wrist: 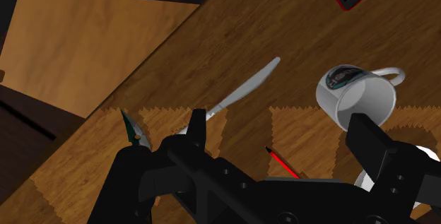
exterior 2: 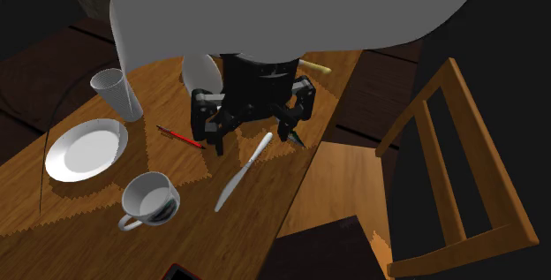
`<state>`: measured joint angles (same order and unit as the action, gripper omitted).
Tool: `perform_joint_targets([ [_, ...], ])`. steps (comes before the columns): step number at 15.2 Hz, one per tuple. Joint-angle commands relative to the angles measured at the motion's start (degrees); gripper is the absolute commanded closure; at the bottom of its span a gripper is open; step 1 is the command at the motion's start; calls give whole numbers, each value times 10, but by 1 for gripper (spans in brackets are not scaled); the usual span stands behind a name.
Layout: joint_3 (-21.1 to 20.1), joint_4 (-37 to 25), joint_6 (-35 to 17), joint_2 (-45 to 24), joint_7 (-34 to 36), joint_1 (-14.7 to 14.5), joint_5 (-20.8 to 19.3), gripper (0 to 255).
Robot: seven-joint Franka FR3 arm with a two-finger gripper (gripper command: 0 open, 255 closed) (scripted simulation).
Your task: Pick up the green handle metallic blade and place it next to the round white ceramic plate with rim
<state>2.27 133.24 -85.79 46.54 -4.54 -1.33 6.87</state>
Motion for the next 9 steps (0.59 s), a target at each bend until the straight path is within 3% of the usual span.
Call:
perform_joint_targets([
  [1,0,0,0,0,0,0,0,0],
  [9,15,16,-135,-125,-34,9,-28,0],
])
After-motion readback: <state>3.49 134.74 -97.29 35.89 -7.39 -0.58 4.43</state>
